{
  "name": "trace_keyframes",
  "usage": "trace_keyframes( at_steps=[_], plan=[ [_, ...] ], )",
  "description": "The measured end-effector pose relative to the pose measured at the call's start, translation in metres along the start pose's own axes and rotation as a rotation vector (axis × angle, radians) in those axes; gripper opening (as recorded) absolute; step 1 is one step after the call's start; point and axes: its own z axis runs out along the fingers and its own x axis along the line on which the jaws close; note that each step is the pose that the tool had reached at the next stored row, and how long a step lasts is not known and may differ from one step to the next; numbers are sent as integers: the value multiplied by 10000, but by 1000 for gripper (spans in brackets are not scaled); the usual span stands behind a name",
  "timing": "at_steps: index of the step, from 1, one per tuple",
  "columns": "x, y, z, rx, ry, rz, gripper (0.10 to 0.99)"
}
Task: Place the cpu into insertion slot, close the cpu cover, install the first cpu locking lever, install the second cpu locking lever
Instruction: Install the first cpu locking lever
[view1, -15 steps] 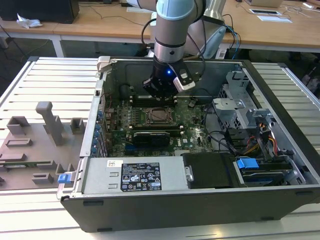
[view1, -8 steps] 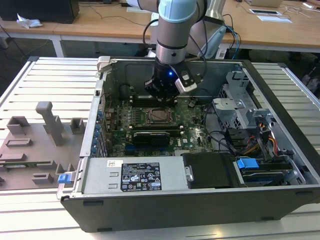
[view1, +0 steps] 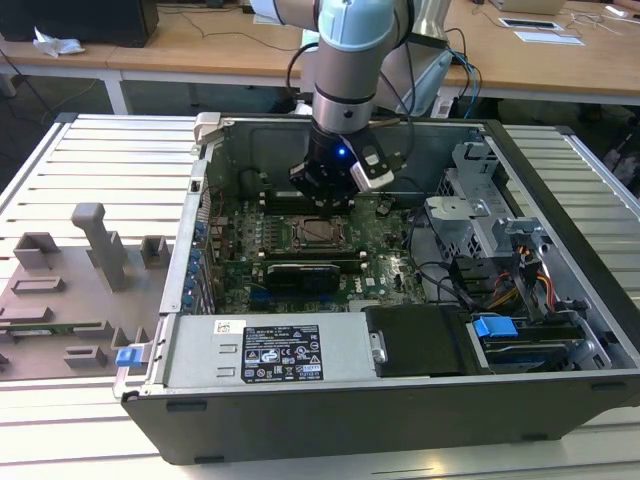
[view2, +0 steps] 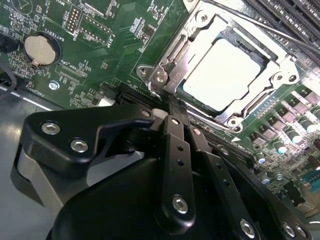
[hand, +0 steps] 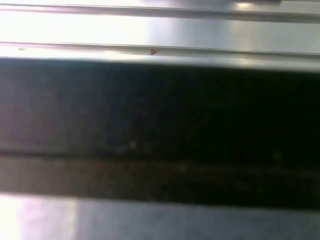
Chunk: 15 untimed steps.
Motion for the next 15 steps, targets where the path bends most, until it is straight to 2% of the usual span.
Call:
trace_keyframes(
  at_steps=[3,5,7,15],
  plan=[
    [-4,5,-22,-22,-25,-2,106],
    [-1,11,-118,-17,-16,-4,106],
    [1,5,-150,-17,-24,-4,106],
    [64,-291,-181,12,-88,-7,106]
  ],
)
